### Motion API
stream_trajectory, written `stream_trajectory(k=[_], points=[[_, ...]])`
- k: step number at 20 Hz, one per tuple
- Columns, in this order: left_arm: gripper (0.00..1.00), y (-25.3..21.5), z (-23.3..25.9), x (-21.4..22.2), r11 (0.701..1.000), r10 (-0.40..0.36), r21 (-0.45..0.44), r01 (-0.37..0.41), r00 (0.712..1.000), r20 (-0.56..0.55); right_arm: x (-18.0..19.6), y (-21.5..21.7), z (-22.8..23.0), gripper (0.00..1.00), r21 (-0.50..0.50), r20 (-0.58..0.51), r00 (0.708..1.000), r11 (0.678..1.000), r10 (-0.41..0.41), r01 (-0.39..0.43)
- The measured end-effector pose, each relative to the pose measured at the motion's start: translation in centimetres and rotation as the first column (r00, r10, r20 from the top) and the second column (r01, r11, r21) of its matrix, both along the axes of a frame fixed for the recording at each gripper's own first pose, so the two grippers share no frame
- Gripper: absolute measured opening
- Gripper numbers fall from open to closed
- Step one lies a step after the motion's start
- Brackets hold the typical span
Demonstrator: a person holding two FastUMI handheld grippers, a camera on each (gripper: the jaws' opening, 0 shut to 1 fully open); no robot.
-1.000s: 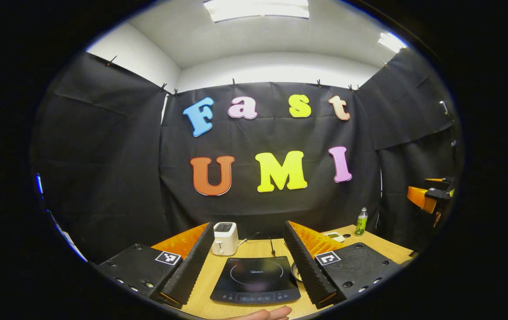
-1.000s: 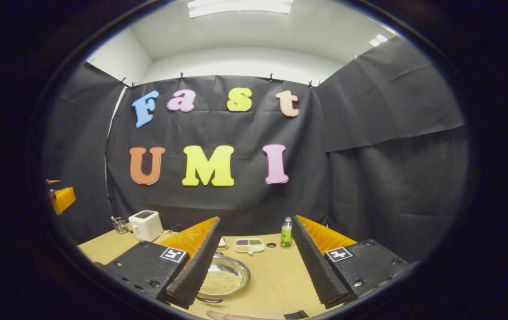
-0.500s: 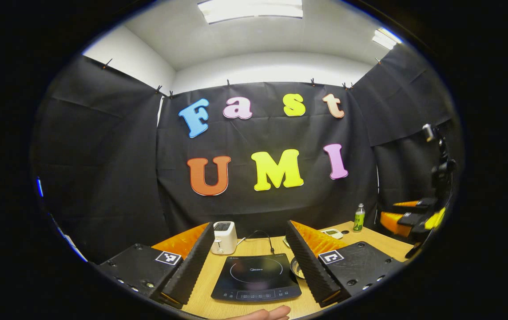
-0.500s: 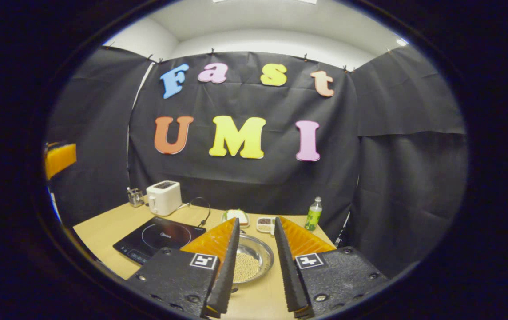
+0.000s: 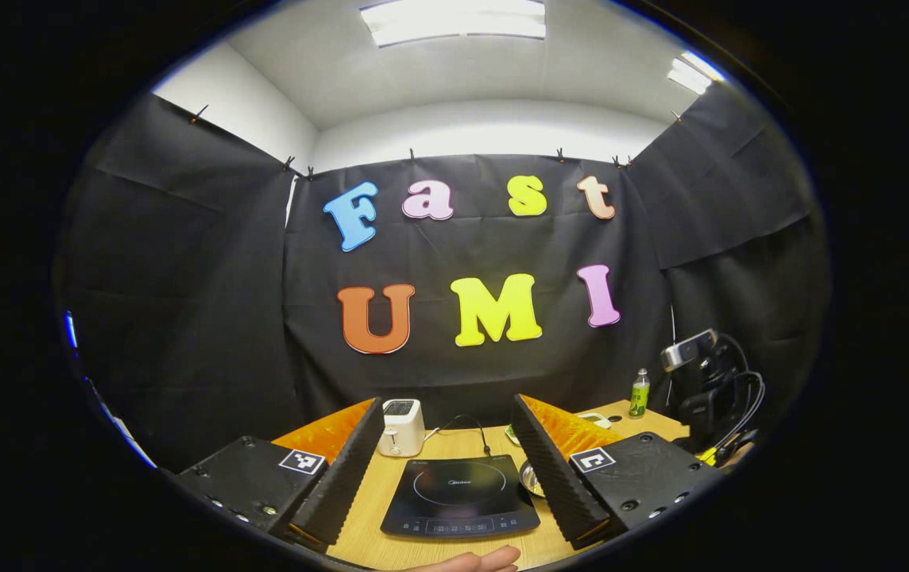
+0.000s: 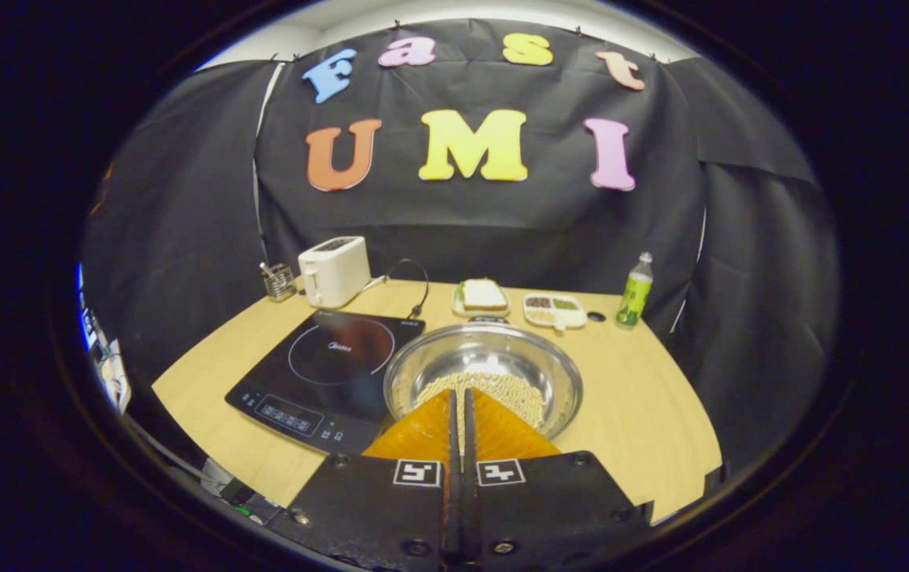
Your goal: First push the handle of the pot to place it horizontally, then grasp the pot with both hands and set it on the induction cooktop.
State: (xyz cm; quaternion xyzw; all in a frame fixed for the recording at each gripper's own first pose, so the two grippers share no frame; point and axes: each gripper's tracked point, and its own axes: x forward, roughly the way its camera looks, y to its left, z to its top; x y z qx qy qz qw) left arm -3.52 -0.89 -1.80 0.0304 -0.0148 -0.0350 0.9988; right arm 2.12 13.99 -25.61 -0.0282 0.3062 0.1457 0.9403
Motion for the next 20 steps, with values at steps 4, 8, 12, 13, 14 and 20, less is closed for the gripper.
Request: stream_trajectory(k=[4, 8, 12, 13, 14, 20], points=[[0.96, 0.8, -0.7, 0.2, 1.0, 0.004, -0.001, -0.004, 1.0, -0.016, -0.8, 1.7, -3.0, 0.04, 0.009, -0.086, 0.996, 0.999, 0.033, -0.032], [0.96, 1.1, -1.5, 0.3, 1.0, 0.009, 0.005, -0.009, 1.0, -0.03, -1.4, 3.1, -5.1, 0.01, 0.016, -0.137, 0.989, 0.998, 0.056, -0.054], [0.96, 1.2, -1.9, 0.4, 1.0, 0.002, 0.008, -0.002, 0.999, -0.039, -2.3, 4.1, -7.2, 0.01, 0.031, -0.196, 0.977, 0.997, 0.081, -0.076], [0.96, 1.4, -2.0, 0.3, 1.0, 0.004, 0.009, -0.004, 0.999, -0.04, -2.4, 4.2, -7.8, 0.04, 0.03, -0.206, 0.975, 0.997, 0.08, -0.076], [0.96, 1.3, -2.1, 0.3, 1.0, 0.002, 0.01, -0.001, 0.999, -0.038, -2.3, 4.2, -8.2, 0.03, 0.024, -0.211, 0.974, 0.997, 0.079, -0.076], [0.96, 1.2, -2.8, 0.3, 1.0, 0.007, 0.013, -0.006, 0.999, -0.048, -2.0, 3.7, -10.7, 0.01, 0.035, -0.264, 0.963, 0.999, 0.048, -0.041]])
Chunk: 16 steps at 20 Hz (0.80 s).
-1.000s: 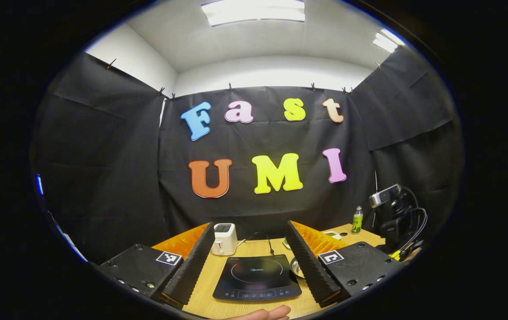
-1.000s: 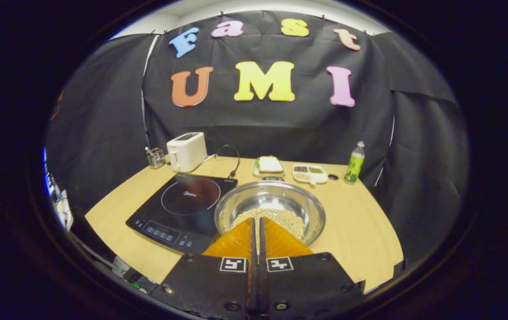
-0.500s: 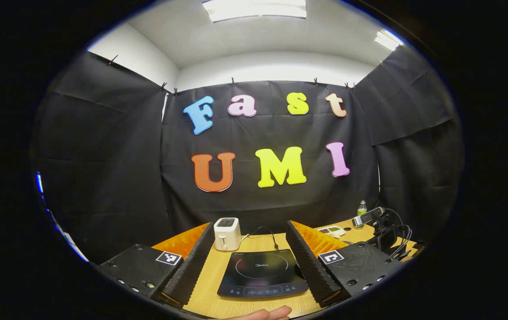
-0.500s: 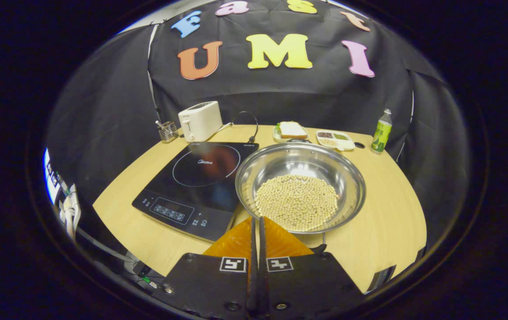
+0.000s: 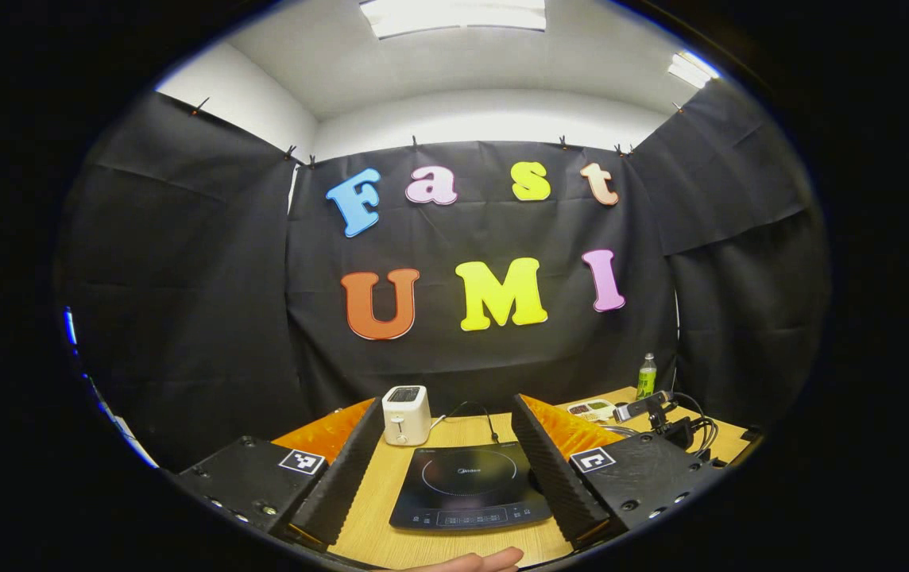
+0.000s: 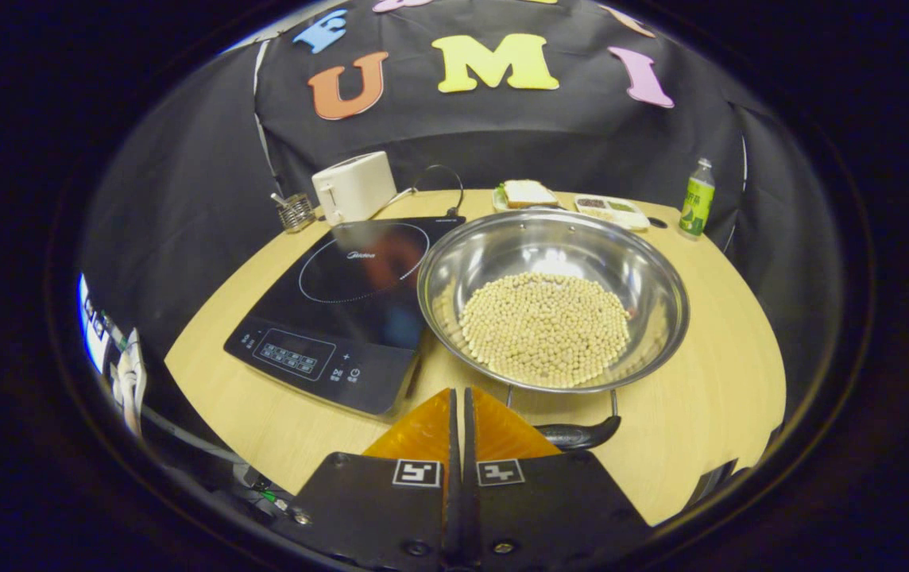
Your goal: First push the handle of the pot to place it horizontally, then grasp the pot with both hands and set it on the induction cooktop.
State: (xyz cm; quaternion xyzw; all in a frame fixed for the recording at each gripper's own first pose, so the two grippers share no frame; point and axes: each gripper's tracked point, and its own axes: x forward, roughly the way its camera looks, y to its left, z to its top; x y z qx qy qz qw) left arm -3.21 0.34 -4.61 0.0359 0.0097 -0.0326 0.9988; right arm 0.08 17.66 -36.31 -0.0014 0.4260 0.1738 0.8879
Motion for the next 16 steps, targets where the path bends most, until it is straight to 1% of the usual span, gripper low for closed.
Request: stream_trajectory(k=[1, 2, 3, 4, 5, 6, 7, 8, 9, 11, 12, 13, 14, 16], points=[[0.96, 0.1, 0.1, 0.0, 1.0, 0.002, 0.0, -0.002, 1.0, 0.0, 0.1, -0.2, -0.3, 0.04, -0.003, -0.002, 1.0, 1.0, -0.005, 0.005], [0.96, 0.0, 0.1, 0.0, 1.0, 0.003, -0.001, -0.003, 1.0, 0.003, 0.2, -0.2, -0.5, 0.04, -0.003, -0.006, 1.0, 1.0, -0.007, 0.007], [0.96, -0.1, 0.3, 0.0, 1.0, 0.0, 0.0, 0.0, 1.0, 0.003, 0.2, 0.0, -0.7, 0.01, -0.002, -0.007, 1.0, 1.0, -0.01, 0.01], [0.96, -0.2, 0.4, -0.1, 1.0, 0.0, 0.0, 0.0, 1.0, 0.008, 0.2, 0.0, -0.6, 0.01, -0.002, -0.006, 1.0, 1.0, -0.009, 0.009], [0.96, -0.2, 0.7, -0.2, 1.0, -0.004, 0.001, 0.004, 1.0, 0.014, 0.2, 0.0, -0.6, 0.04, -0.001, -0.008, 1.0, 1.0, -0.008, 0.008], [0.96, -0.5, 0.8, -0.3, 1.0, -0.01, 0.004, 0.01, 1.0, 0.015, 0.1, 0.0, -0.7, 0.01, 0.002, -0.01, 1.0, 1.0, -0.007, 0.007], [0.96, -0.7, 0.6, -0.3, 1.0, -0.015, 0.007, 0.015, 1.0, 0.016, 0.2, -0.1, -0.7, 0.04, 0.003, -0.011, 1.0, 1.0, -0.006, 0.006], [0.96, -0.8, 0.6, -0.3, 1.0, -0.018, 0.011, 0.018, 1.0, 0.02, 0.2, -0.2, -0.8, 0.04, 0.003, -0.012, 1.0, 1.0, -0.008, 0.008], [0.96, -0.9, 0.6, -0.4, 1.0, -0.022, 0.013, 0.022, 1.0, 0.021, 0.2, -0.4, -0.8, 0.01, 0.003, -0.013, 1.0, 1.0, -0.01, 0.01], [0.96, -1.1, 0.5, -0.4, 1.0, -0.023, 0.003, 0.023, 1.0, 0.02, 0.3, -0.6, -1.0, 0.01, 0.001, -0.011, 1.0, 1.0, -0.011, 0.011], [0.96, -1.4, 0.6, -0.4, 1.0, -0.03, -0.004, 0.03, 0.999, 0.02, 0.3, -0.8, -1.0, 0.04, 0.0, -0.011, 1.0, 1.0, -0.012, 0.012], [0.96, -1.6, 0.6, -0.4, 0.999, -0.034, -0.007, 0.034, 0.999, 0.02, 0.4, -0.9, -1.1, 0.01, -0.002, -0.013, 1.0, 1.0, -0.011, 0.011], [0.96, -1.7, 0.7, -0.4, 0.999, -0.035, -0.008, 0.035, 0.999, 0.02, 0.3, -1.0, -1.1, 0.03, -0.003, -0.012, 1.0, 1.0, -0.009, 0.009], [0.96, -1.8, 0.7, -0.4, 0.999, -0.036, -0.005, 0.036, 0.999, 0.023, 0.3, -1.5, -1.1, 0.03, -0.007, -0.008, 1.0, 1.0, -0.008, 0.008]])
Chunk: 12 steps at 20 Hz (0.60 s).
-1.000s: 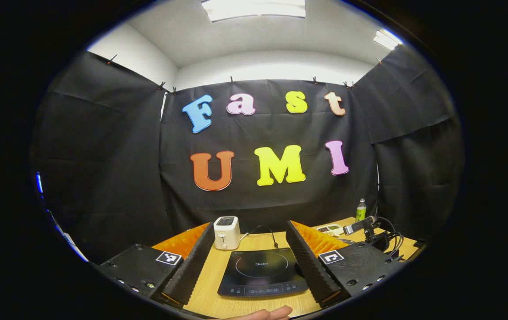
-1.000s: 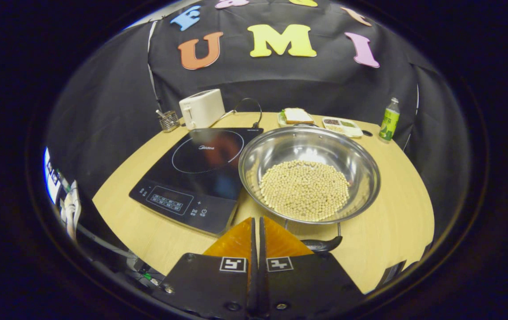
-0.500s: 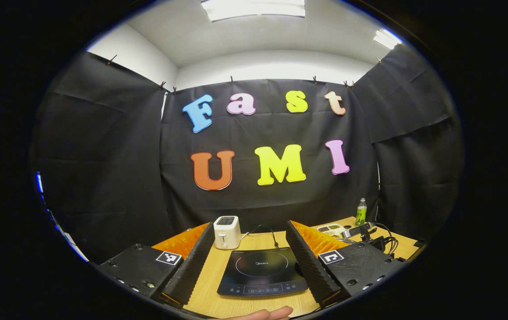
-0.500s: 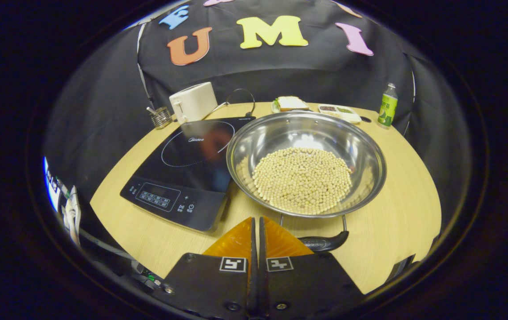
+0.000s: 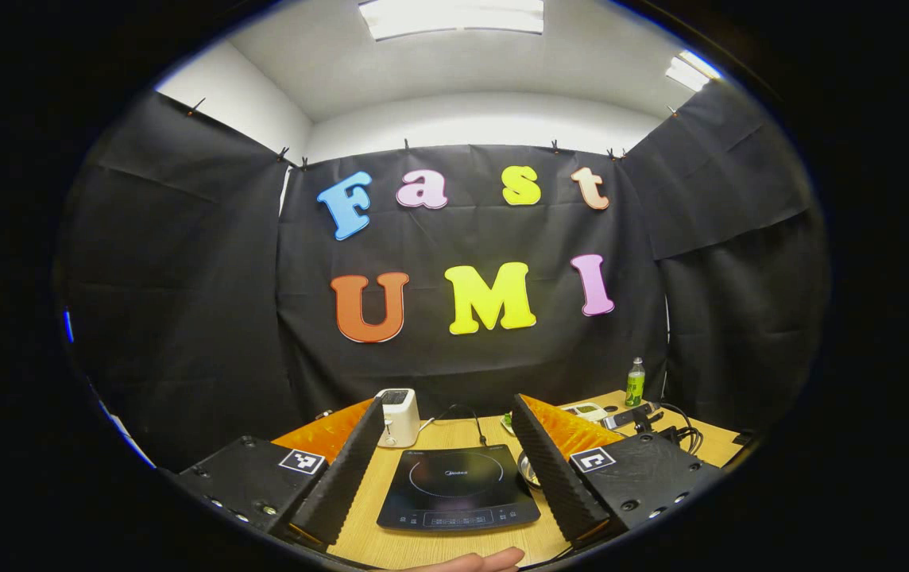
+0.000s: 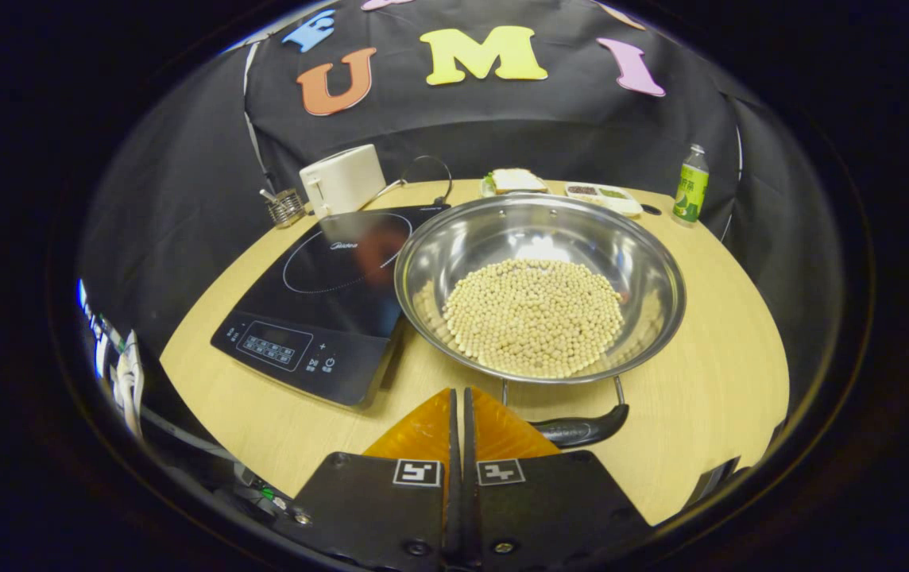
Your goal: First push the handle of the pot to place it horizontally, then grasp the pot with both hands and set it on the induction cooktop.
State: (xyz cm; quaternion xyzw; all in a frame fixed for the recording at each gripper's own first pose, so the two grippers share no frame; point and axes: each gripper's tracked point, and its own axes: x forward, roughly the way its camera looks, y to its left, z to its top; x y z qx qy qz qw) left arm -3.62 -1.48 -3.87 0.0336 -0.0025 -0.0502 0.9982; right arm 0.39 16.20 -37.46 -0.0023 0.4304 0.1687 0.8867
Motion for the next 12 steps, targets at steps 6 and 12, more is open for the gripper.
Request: stream_trajectory(k=[6, 12], points=[[0.96, -1.4, -0.5, -0.1, 1.0, -0.024, -0.002, 0.024, 1.0, -0.006, -0.3, -0.5, -0.4, 0.01, 0.009, -0.009, 1.0, 1.0, 0.006, -0.006], [0.96, -1.7, -1.0, 0.0, 1.0, -0.028, 0.003, 0.028, 1.0, -0.013, -0.3, -1.7, -0.7, 0.01, 0.006, -0.012, 1.0, 1.0, 0.017, -0.017]])
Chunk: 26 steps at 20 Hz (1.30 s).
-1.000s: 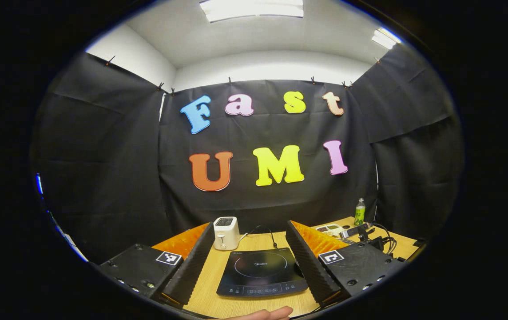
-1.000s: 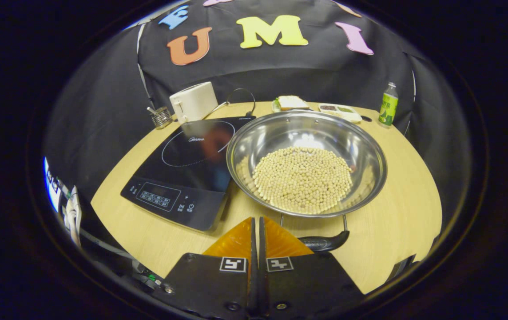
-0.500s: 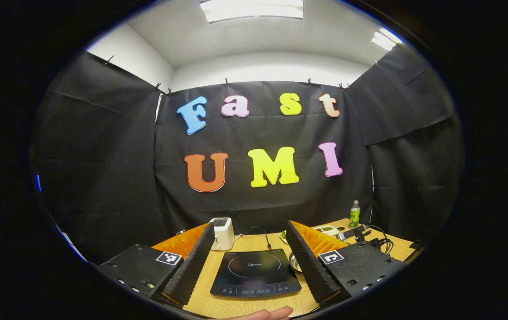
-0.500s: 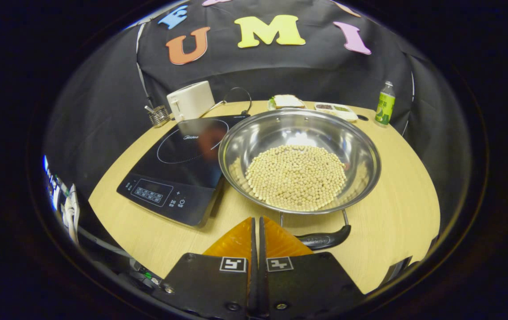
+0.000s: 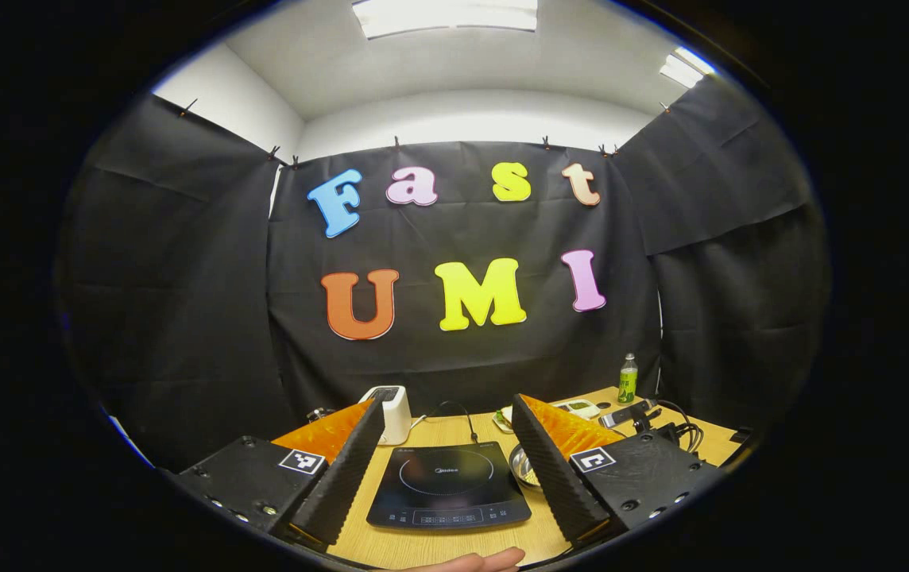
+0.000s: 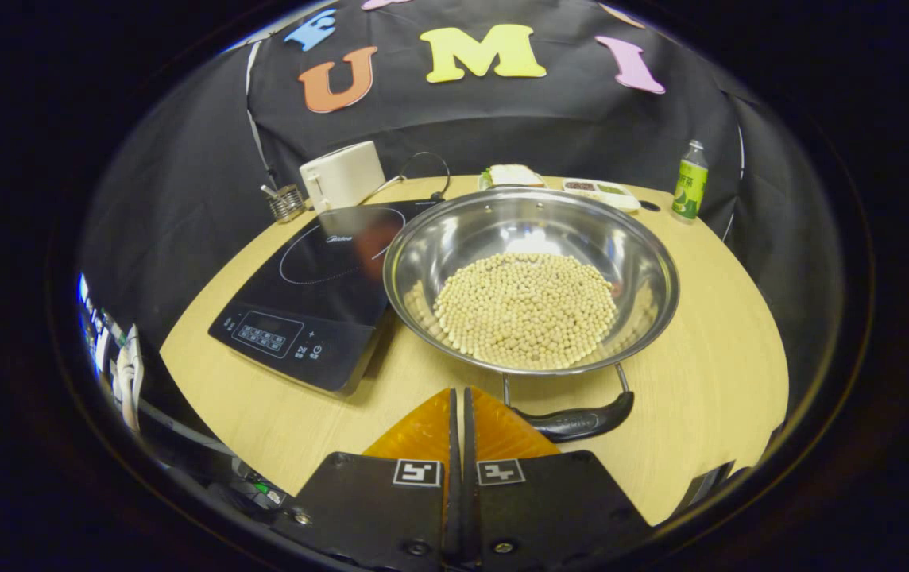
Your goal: First push the handle of the pot to place it horizontally, then grasp the pot with both hands and set it on the induction cooktop.
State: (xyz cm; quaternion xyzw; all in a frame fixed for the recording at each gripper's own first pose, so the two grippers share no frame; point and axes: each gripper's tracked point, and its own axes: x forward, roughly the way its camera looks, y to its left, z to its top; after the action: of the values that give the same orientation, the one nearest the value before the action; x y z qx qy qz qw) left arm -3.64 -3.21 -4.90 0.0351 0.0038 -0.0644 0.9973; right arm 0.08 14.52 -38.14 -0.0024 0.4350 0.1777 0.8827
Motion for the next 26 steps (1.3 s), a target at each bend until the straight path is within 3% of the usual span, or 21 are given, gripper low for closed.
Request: stream_trajectory(k=[11, 16, 25, 26], points=[[0.96, -0.6, -1.4, 0.3, 0.999, -0.019, -0.038, 0.017, 0.999, -0.033, 0.6, -2.8, -0.3, 0.04, -0.023, 0.006, 1.0, 1.0, -0.002, 0.002], [0.96, -0.9, -1.6, 0.3, 1.0, -0.02, -0.019, 0.02, 0.999, -0.028, 0.8, -3.7, -0.4, 0.0, 0.004, -0.004, 1.0, 1.0, 0.004, -0.004], [0.96, -1.6, -1.9, -0.1, 0.999, -0.035, -0.026, 0.034, 0.999, -0.034, 1.7, -6.1, -0.4, 0.04, -0.003, 0.001, 1.0, 1.0, 0.0, 0.0], [0.96, -1.5, -1.8, -0.3, 0.999, -0.036, -0.03, 0.035, 0.999, -0.031, 1.8, -6.5, -0.4, 0.0, -0.009, 0.001, 1.0, 1.0, -0.002, 0.002]])
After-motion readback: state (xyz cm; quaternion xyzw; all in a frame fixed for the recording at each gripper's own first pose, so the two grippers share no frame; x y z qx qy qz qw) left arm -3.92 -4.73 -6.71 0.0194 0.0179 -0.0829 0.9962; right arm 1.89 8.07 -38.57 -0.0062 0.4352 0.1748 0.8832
